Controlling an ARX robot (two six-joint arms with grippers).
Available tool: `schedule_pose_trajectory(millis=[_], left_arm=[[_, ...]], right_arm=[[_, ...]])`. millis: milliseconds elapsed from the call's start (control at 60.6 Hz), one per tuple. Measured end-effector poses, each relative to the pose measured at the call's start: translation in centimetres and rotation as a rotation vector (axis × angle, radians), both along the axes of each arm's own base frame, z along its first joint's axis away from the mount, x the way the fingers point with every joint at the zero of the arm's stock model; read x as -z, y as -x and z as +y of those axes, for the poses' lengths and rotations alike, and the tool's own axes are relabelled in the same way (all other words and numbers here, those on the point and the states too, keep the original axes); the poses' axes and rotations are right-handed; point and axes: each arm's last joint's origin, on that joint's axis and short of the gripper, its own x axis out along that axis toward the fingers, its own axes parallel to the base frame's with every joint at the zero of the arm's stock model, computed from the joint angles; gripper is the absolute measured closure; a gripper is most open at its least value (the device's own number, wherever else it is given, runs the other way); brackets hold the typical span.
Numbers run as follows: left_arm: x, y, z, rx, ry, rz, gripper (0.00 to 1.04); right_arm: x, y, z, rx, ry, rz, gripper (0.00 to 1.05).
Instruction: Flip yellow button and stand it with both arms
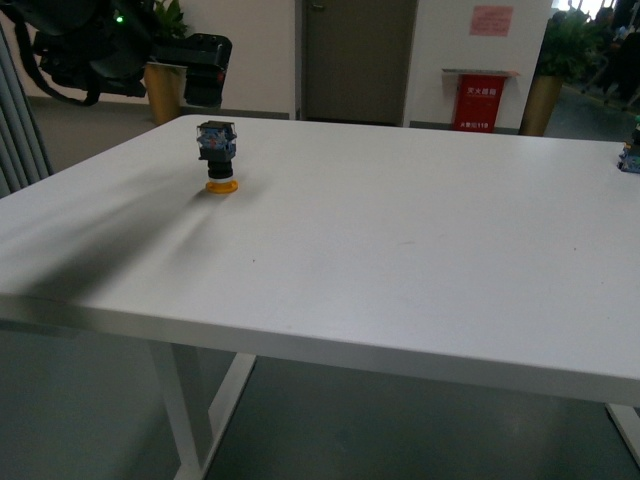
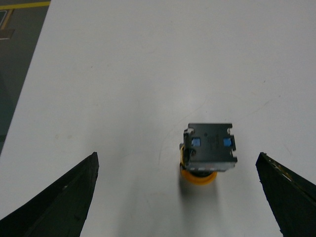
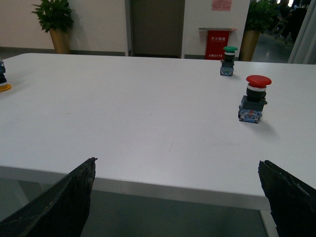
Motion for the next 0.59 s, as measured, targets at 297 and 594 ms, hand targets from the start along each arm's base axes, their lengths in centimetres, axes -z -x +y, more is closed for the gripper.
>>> schedule_pose_trajectory(millis=[297, 594], left_arm=[[1.4, -2.7, -3.1, 0.036, -0.013, 0.027, 0.06], [2.1, -3.3, -3.6, 0.024, -0.029, 0.026, 0.06]], right_arm=[[0.0, 0.0, 0.0, 0.0, 0.0, 0.0, 0.07], [0.0, 0.0, 0.0, 0.0, 0.0, 0.0, 0.07]])
